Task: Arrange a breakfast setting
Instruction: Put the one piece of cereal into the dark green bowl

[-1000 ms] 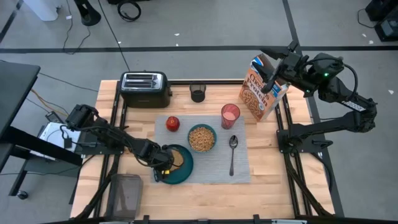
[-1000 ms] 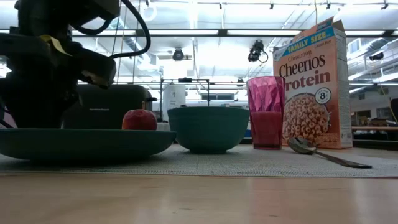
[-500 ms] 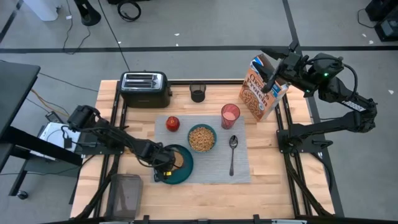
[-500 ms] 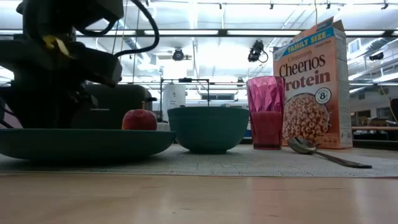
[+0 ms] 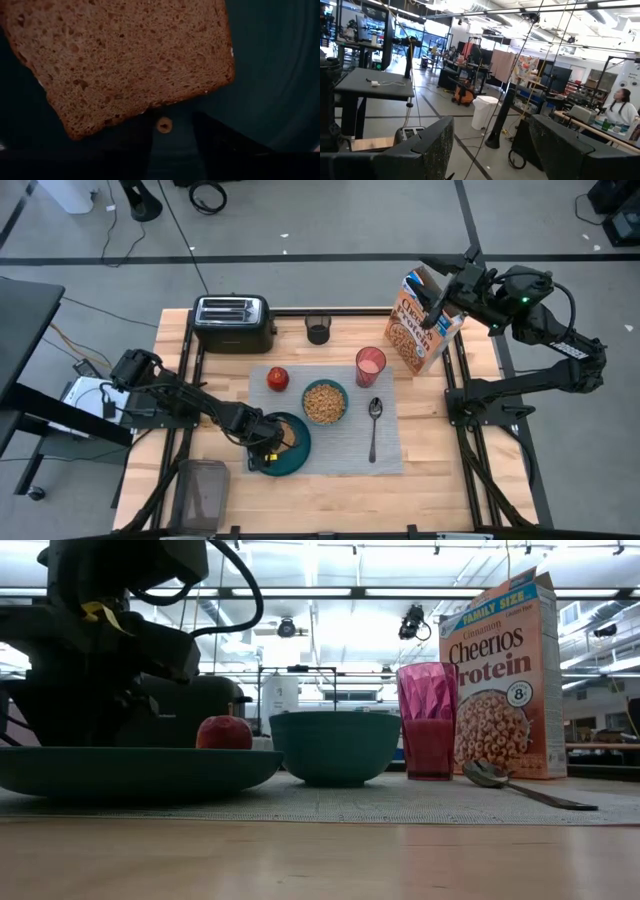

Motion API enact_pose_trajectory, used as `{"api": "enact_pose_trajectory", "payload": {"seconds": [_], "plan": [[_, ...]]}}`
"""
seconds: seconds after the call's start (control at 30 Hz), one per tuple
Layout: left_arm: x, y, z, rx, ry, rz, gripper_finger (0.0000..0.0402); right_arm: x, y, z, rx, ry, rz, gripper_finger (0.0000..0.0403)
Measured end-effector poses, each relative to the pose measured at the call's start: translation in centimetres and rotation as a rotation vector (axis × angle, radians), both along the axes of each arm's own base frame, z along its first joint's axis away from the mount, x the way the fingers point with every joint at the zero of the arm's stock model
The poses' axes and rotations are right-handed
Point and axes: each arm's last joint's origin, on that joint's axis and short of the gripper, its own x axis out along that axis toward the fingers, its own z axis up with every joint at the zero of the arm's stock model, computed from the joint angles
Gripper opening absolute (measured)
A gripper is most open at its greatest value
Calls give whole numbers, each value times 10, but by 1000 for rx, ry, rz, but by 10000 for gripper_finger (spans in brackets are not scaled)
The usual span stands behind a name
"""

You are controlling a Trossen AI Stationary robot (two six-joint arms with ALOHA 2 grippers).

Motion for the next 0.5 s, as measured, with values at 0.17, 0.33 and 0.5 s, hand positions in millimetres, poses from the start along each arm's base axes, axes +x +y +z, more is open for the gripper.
{"api": "enact_pose_trajectory", "payload": {"seconds": [0.17,0.33,0.5], "plan": [[0,1,0,-1,7,2,122,0,0,0,-2,-4,0,264],[-1,1,-1,0,10,2,103,0,0,0,-2,-3,0,264],[-1,1,-1,1,15,2,88,0,0,0,-3,-3,0,264]]}}
